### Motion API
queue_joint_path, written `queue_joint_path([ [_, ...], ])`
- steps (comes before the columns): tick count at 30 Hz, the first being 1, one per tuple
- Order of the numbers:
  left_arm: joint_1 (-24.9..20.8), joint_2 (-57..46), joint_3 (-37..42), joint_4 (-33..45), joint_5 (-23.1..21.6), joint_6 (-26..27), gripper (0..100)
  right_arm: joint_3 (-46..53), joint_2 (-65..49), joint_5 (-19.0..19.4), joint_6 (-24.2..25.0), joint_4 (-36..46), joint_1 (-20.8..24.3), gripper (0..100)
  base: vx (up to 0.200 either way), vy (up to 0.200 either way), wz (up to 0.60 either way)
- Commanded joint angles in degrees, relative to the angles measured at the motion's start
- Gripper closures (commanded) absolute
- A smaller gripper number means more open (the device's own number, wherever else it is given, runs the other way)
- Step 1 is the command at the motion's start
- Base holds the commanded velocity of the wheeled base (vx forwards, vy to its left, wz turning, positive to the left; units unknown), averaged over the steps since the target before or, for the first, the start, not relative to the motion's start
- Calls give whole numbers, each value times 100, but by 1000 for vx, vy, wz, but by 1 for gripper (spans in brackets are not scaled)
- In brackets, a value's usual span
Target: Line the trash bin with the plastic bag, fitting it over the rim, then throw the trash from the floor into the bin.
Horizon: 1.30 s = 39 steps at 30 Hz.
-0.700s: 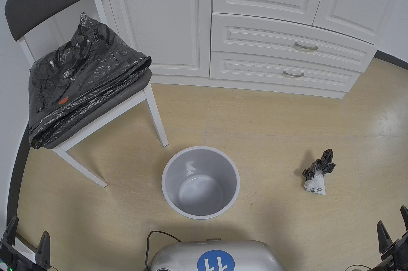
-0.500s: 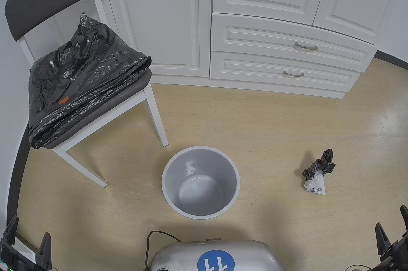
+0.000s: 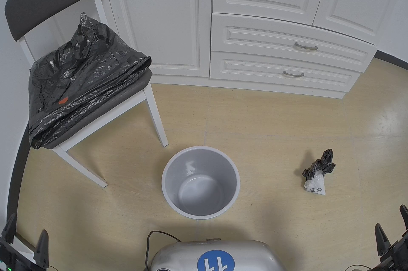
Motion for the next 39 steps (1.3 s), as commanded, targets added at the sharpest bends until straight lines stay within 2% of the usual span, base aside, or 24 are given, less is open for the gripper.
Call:
queue_joint_path([
  [1, -4, -75, -39, -898, 178, -667, 0, -57, -93, -76, 608, -496, -1, 0, 0, 0, 0],
  [3, -4, -75, -39, -898, 178, -667, 0, -57, -93, -76, 608, -496, -1, 0, 0, 0, 0],
  [4, -4, -84, -57, -1250, 28, -650, 0, -400, -75, -93, 1161, -838, -19, 0, 0, 0, 0],
  [5, -4, -84, -57, -1250, 28, -650, 0, -400, -75, -93, 1161, -838, -19, 0, 0, 0, 0],
  [6, -4, -75, -75, -995, -103, -386, 0, -382, -93, -76, 801, -504, -19, 0, 0, 0, 0],
  [7, -4, -75, -101, -819, -156, -280, 0, -365, -93, -41, 704, -311, -19, 0, 0, 0, 0],
  [12, -13, -22, -329, -230, -226, 36, 0, -549, 57, 249, 669, 260, -28, 0, 0, 0, 0],
  [13, -48, 127, -532, 60, -253, 265, 0, -734, 250, 566, 660, 427, -54, 0, 0, 0, 0],
  [17, -119, 1103, -1059, 482, -182, 414, 0, -1094, 962, 1137, 405, 612, -54, 0, 0, 0, 0],
  [18, -75, 1489, -1226, 482, -130, 423, 0, -1156, 1278, 1295, 282, 594, -45, 0, 0, 0, 0],
  [20, -57, 1727, -1314, 482, -77, 423, 0, -1182, 1481, 1366, 212, 568, -45, 0, 0, 0, 0],
  [23, -4, 2781, -1736, 464, 503, 511, 0, -1463, 2570, 1497, -122, 436, 69, 0, 0, 0, 0],
  [27, -4, 3441, -1999, 385, 978, 757, 0, -1490, 3572, 1445, -140, -953, 166, 0, 0, 0, 0],
  [30, -4, 3625, -2043, 245, 1083, 862, 0, -1490, 4065, 1286, -104, -1876, 227, 0, 0, 0, 0],
  [31, -4, 3625, -2043, 245, 1083, 862, 0, -1490, 4065, 1286, -104, -1876, 227, 0, 0, 0, 0],
  [32, -4, 3660, -2043, 192, 1110, 959, 0, -1498, 4249, 1128, -78, -2166, 297, 0, 0, 0, 0],
  [35, 22, 3792, -2043, 183, 1294, 1117, 0, -1604, 4469, 812, -17, -2377, 658, 0, 0, 0, 0],
  [39, 84, 4091, -2140, 139, 1593, 1214, 0, -1903, 4750, 38, 502, -2570, 1352, 0, 0, 0, 0],
])
